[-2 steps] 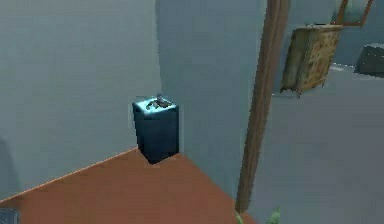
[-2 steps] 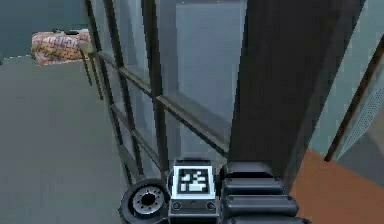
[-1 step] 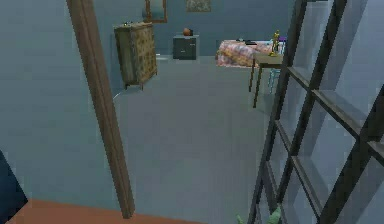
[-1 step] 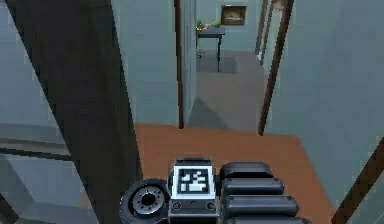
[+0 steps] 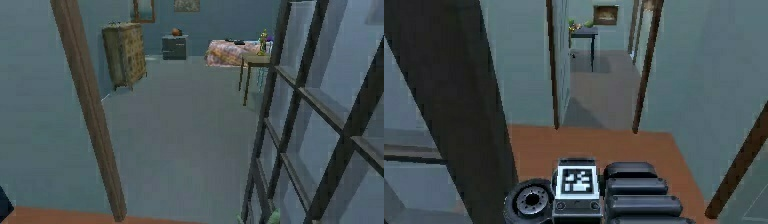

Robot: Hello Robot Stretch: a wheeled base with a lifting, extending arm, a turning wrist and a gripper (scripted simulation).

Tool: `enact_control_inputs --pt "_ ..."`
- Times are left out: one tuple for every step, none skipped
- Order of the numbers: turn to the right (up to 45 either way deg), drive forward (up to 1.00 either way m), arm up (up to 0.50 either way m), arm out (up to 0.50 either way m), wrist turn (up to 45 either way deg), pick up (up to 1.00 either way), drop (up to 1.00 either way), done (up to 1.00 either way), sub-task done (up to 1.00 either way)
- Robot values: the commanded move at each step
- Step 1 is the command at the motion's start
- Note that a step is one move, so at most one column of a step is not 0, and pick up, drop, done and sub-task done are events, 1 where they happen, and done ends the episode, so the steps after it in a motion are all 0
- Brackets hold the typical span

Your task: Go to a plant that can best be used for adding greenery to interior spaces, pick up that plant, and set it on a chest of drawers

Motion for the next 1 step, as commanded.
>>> enact_control_inputs --pt "-45.0 0.00 0.00 0.00 0.0 0.00 0.00 0.00 0.00"
